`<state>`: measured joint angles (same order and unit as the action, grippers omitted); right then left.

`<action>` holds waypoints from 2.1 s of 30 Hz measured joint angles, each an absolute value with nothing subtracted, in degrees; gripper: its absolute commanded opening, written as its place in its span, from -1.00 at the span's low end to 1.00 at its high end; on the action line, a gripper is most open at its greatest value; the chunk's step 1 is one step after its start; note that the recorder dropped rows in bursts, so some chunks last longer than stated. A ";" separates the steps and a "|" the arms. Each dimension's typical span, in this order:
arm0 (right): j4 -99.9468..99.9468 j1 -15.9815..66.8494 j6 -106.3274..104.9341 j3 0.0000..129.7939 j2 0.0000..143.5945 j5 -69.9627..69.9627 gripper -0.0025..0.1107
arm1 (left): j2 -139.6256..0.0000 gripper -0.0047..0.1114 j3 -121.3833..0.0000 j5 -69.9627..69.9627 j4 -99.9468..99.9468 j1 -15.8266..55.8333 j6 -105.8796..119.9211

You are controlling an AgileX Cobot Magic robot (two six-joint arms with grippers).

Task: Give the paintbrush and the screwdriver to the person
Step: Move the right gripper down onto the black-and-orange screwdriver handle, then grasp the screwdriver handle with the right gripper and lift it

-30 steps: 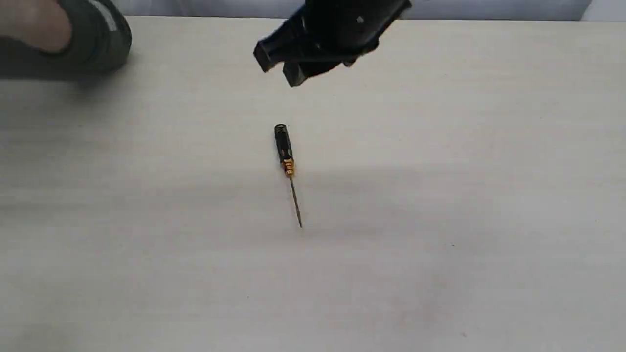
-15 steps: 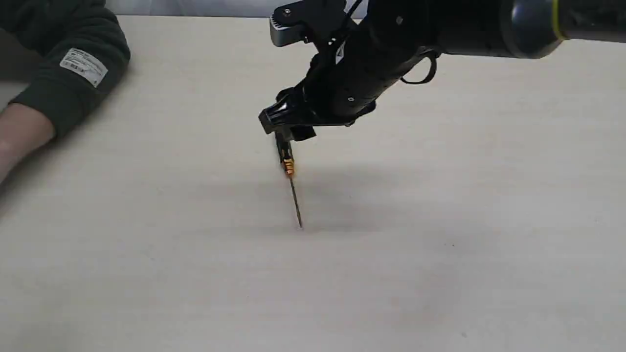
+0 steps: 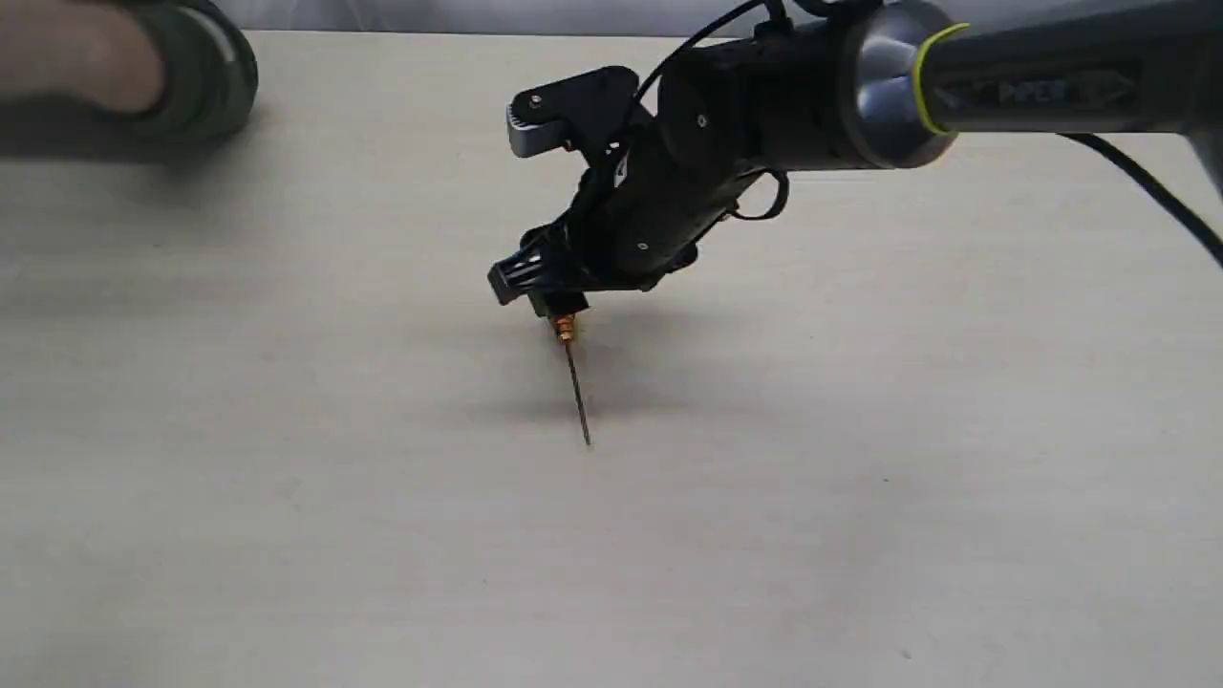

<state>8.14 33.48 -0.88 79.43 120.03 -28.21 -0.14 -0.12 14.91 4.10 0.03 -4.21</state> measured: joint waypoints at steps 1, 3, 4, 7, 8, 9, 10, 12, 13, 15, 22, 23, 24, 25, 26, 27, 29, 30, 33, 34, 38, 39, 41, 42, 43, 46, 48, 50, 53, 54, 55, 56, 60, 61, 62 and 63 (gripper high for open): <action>8.14 33.48 -0.75 80.82 120.83 -28.60 0.15 | -0.14 -0.92 -0.12 14.91 4.10 0.03 -4.21; 8.14 33.48 -0.49 83.56 122.24 -29.57 0.15 | -0.14 -0.92 -0.12 14.91 4.10 0.03 -4.21; 8.14 33.48 -0.30 84.92 123.22 -30.42 0.15 | -0.14 -0.92 -0.12 14.91 4.10 0.03 -4.21; 8.14 33.48 0.42 88.36 125.41 -32.55 0.15 | -0.14 -0.92 -0.12 14.91 4.10 0.03 -4.21; 8.14 33.48 0.79 89.31 126.16 -33.29 0.15 | -0.14 -0.92 -0.12 14.91 4.10 0.03 -4.21; 8.14 33.48 1.19 90.19 126.94 -34.13 0.15 | -0.14 -0.92 -0.12 14.91 4.10 0.03 -4.21; 8.14 33.48 1.31 90.69 127.52 -34.74 0.15 | -0.14 -0.92 -0.12 14.91 4.10 0.03 -4.21; 8.14 33.48 1.82 92.06 128.77 -35.75 0.15 | -0.14 -0.92 -0.12 14.91 4.10 0.03 -4.21; 8.14 33.48 1.95 92.41 129.16 -35.91 0.15 | -0.14 -0.92 -0.12 14.91 4.10 0.03 -4.21; 8.14 33.48 2.17 93.21 130.05 -36.18 0.13 | -0.14 -0.92 -0.12 14.91 4.10 0.03 -4.21; 7.09 33.48 2.57 95.48 131.77 -38.24 -0.15 | -0.14 -0.92 -0.12 14.91 4.10 0.03 -4.21; 6.92 33.48 2.57 95.86 131.79 -38.53 -0.15 | -0.14 -0.92 -0.12 14.91 4.10 0.03 -4.21; 6.82 33.48 2.57 96.12 131.90 -38.96 -0.14 | -0.14 -0.92 -0.12 14.91 4.10 0.03 -4.21; 6.70 33.48 2.57 96.23 131.90 -39.22 -0.14 | -0.14 -0.92 -0.12 14.91 4.10 0.03 -4.21; 6.69 33.48 2.57 96.38 131.90 -39.61 -0.15 | -0.14 -0.92 -0.12 14.91 4.10 0.03 -4.21; 6.42 33.48 2.57 96.53 131.90 -40.31 -0.15 | -0.14 -0.92 -0.12 14.91 4.10 0.03 -4.21; 5.82 33.48 2.68 96.68 131.90 -41.37 -0.20 | -0.14 -0.92 -0.12 14.91 4.10 0.03 -4.21; 5.51 33.48 2.68 96.68 131.90 -41.99 -0.29 | -0.14 -0.92 -0.12 14.91 4.10 0.03 -4.21; 4.52 33.48 2.79 96.68 131.90 -43.31 -0.52 | -0.14 -0.92 -0.12 14.91 4.10 0.03 -4.21; 4.43 33.48 2.79 96.77 131.90 -43.48 -0.56 | -0.14 -0.92 -0.12 14.91 4.10 0.03 -4.21; 4.25 33.48 2.55 96.77 131.90 -44.03 -0.78 | -0.14 -0.92 -0.12 14.91 4.10 0.03 -4.21; 4.25 33.48 2.55 96.77 131.90 -44.03 -0.84 | -0.14 -0.92 -0.12 14.91 4.10 0.03 -4.21; 4.25 33.48 2.43 96.77 131.90 -44.03 -0.88 | -0.14 -0.92 -0.12 14.91 4.10 0.03 -4.21; 4.25 33.48 2.43 96.77 131.90 -44.03 -0.88 | -0.14 -0.92 -0.12 14.91 4.10 0.03 -4.21; 4.25 33.48 2.20 96.77 131.90 -44.13 -0.88 | -0.14 -0.92 -0.12 14.91 4.10 0.03 -4.21; 4.25 33.48 2.09 96.77 131.90 -44.13 -0.88 | -0.14 -0.92 -0.12 14.91 4.10 0.03 -4.21; 4.25 33.48 1.78 96.77 131.90 -44.25 -0.88 | -0.14 -0.92 -0.12 14.91 4.10 0.03 -4.21; 4.25 33.48 1.10 96.77 131.68 -44.80 -0.88 | -0.14 -0.92 -0.12 14.91 4.10 0.03 -4.21; 4.25 33.48 0.46 96.49 130.54 -45.44 -0.88 | -0.14 -0.92 -0.12 14.91 4.10 0.03 -4.21; 4.25 33.48 0.00 96.05 129.78 -45.47 -0.88 | -0.14 -0.92 -0.12 14.91 4.10 0.03 -4.21; 4.25 33.48 0.00 95.57 129.00 -45.47 -0.88 | -0.14 -0.92 -0.12 14.91 4.10 0.03 -4.21; 4.25 33.48 0.00 94.77 127.87 -45.03 -0.88 | -0.14 -0.92 -0.12 14.91 4.10 0.03 -4.21; 4.25 33.48 -0.94 89.59 121.67 -42.39 -0.88 | -0.14 -0.92 -0.12 14.91 4.10 0.03 -4.21; 4.25 33.48 -0.92 88.61 120.21 -41.84 -0.88 | -0.14 -0.92 -0.12 14.91 4.10 0.03 -4.21; 4.25 33.48 -1.01 86.90 118.38 -40.77 -0.88 | -0.14 -0.92 -0.12 14.91 4.10 0.03 -4.21; 4.25 33.48 -1.01 84.78 116.10 -39.38 -0.88 | -0.14 -0.92 -0.12 14.91 4.10 0.03 -4.21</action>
